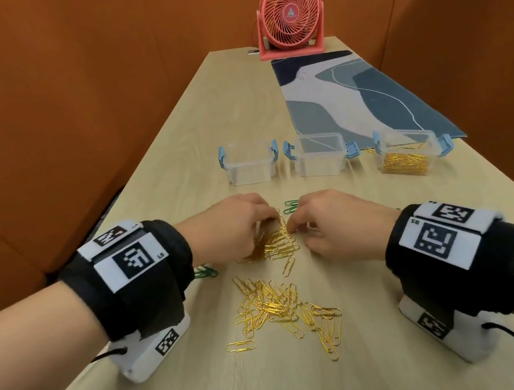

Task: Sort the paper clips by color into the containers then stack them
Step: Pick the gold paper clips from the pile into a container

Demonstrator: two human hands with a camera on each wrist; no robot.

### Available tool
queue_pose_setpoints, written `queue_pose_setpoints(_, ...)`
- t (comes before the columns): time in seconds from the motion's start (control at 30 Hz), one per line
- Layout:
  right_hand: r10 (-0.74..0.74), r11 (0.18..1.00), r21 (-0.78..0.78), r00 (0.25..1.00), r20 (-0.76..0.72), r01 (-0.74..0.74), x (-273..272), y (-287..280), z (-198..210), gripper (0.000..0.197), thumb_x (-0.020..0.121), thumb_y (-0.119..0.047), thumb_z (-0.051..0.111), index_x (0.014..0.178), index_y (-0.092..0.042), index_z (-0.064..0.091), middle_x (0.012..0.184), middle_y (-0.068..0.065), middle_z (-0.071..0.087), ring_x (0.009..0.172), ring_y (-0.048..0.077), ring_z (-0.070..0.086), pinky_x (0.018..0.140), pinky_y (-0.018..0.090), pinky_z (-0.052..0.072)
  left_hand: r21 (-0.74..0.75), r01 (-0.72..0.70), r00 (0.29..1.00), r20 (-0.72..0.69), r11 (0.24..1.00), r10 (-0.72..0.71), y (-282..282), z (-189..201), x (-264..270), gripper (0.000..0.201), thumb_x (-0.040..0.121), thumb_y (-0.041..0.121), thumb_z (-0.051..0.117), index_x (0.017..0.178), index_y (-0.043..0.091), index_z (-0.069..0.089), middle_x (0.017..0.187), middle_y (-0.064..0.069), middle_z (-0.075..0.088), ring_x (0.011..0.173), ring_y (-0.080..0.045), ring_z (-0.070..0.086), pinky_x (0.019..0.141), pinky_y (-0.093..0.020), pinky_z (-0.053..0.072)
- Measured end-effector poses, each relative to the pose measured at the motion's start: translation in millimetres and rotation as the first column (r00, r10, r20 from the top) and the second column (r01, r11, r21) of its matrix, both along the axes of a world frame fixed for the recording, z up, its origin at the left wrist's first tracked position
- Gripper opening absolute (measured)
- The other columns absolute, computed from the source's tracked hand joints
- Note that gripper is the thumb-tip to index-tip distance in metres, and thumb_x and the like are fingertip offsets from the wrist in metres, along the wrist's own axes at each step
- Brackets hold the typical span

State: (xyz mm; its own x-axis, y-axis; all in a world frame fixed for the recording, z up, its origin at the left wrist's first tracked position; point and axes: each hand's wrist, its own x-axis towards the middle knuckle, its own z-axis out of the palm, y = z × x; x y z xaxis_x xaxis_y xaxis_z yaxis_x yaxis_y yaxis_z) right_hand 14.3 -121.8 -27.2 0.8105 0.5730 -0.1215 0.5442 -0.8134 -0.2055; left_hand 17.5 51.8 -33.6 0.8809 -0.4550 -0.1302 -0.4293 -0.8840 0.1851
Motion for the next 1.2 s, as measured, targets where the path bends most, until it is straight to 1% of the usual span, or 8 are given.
queue_pose_setpoints(0.1,0.003,0.998,0.070,0.999,-0.045,0.000,-6,-3,1,0.028,0.090,-0.013,0.048,0.106,-0.021,0.070,0.107,-0.003,0.066,0.095,0.014,0.058,0.089,0.026,0.049,-0.014,0.039,0.999,-0.030,0.999,-0.039,1,1,-5,0.047,0.089,0.002,0.040,0.129,0.023,0.053,0.132,0.004,0.048,0.120,-0.014,0.045,0.104,-0.027,0.038)
queue_pose_setpoints(0.33,-0.373,0.927,0.106,0.914,0.159,0.360,0,-36,5,0.031,0.084,-0.009,0.048,0.098,-0.023,0.071,0.104,0.002,0.069,0.096,0.025,0.061,0.080,0.029,0.049,-0.122,-0.033,0.999,-0.001,0.992,0.033,3,3,-15,0.047,0.090,0.000,0.038,0.129,0.021,0.052,0.129,0.004,0.050,0.116,-0.014,0.048,0.098,-0.022,0.039)
queue_pose_setpoints(0.57,-0.107,0.992,-0.060,0.994,0.022,0.108,-6,-32,2,0.044,0.090,-0.010,0.044,0.123,-0.034,0.059,0.113,-0.001,0.048,0.116,0.019,0.043,0.095,0.031,0.040,-0.028,0.055,0.998,-0.037,0.998,-0.057,-11,-1,-5,0.050,0.089,0.001,0.041,0.133,0.023,0.050,0.138,0.004,0.044,0.126,-0.014,0.042,0.107,-0.024,0.033)
queue_pose_setpoints(0.7,-0.025,1.000,0.003,1.000,-0.016,0.025,-12,-30,3,0.041,0.091,-0.010,0.043,0.117,-0.034,0.063,0.105,-0.006,0.045,0.108,0.012,0.043,0.093,0.027,0.039,-0.082,0.100,0.994,-0.041,0.992,-0.104,-11,2,-25,0.051,0.080,-0.002,0.045,0.122,0.025,0.060,0.128,0.008,0.053,0.116,-0.009,0.048,0.102,-0.024,0.039)
queue_pose_setpoints(0.8,0.030,0.996,0.085,0.999,-0.033,-0.027,-24,-27,5,0.028,0.091,-0.030,0.053,0.118,-0.031,0.060,0.105,-0.009,0.045,0.095,0.006,0.043,0.094,0.025,0.041,-0.143,0.047,0.998,0.055,0.989,-0.040,2,2,-40,0.053,0.078,-0.004,0.041,0.120,0.023,0.061,0.124,0.007,0.054,0.116,-0.010,0.049,0.101,-0.026,0.039)
queue_pose_setpoints(0.9,0.015,0.994,0.108,0.989,-0.147,0.001,-38,-26,4,0.071,0.067,-0.054,0.074,0.128,-0.027,0.051,0.113,-0.007,0.047,0.102,0.007,0.048,0.094,0.020,0.040,-0.124,-0.120,0.976,0.165,0.985,0.140,25,2,-43,0.051,0.082,-0.001,0.039,0.126,0.020,0.055,0.127,0.004,0.051,0.119,-0.013,0.046,0.100,-0.026,0.040)
queue_pose_setpoints(1.0,0.004,0.999,0.053,0.979,-0.203,0.006,-46,-23,1,0.100,0.050,-0.052,0.085,0.135,-0.024,0.041,0.118,-0.007,0.040,0.107,0.007,0.043,0.094,0.016,0.037,-0.042,-0.176,0.979,0.097,0.984,0.179,35,0,-45,0.050,0.085,0.000,0.041,0.130,0.019,0.051,0.129,0.002,0.049,0.120,-0.015,0.046,0.097,-0.022,0.037)
queue_pose_setpoints(1.2,0.045,0.992,0.126,0.976,-0.214,-0.018,-54,-7,4,0.075,0.060,-0.041,0.084,0.127,-0.026,0.053,0.090,-0.013,0.040,0.087,0.007,0.047,0.080,0.020,0.043,-0.054,-0.073,0.997,-0.011,0.996,0.073,13,-4,-51,0.050,0.082,-0.001,0.045,0.125,0.020,0.057,0.123,0.004,0.053,0.115,-0.013,0.050,0.099,-0.026,0.041)
